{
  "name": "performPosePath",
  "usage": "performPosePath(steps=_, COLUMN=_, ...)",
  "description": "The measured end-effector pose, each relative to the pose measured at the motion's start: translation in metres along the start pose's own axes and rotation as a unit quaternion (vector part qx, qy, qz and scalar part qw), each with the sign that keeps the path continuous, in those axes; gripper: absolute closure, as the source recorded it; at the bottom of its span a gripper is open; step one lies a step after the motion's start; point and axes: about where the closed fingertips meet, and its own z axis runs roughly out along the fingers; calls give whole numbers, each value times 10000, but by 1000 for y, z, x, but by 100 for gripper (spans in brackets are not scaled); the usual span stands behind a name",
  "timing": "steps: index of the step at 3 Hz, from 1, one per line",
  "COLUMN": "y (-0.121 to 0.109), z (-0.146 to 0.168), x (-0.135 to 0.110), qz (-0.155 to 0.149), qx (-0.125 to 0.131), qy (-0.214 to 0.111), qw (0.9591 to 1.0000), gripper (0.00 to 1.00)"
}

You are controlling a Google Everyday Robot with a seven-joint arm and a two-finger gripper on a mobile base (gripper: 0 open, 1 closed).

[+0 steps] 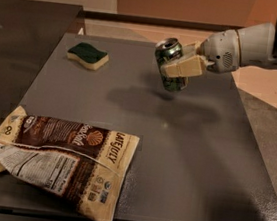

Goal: Place green can upright

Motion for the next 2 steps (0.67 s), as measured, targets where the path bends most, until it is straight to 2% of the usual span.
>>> performPosePath(steps=1, y=-1, z=5, x=13, qz=100, qx=-80, qy=-480, qw=9988, gripper=100)
performPosePath(steps=2, y=-5, z=8, x=20, qz=34, qx=-171, qy=-938, qw=9954, gripper=100)
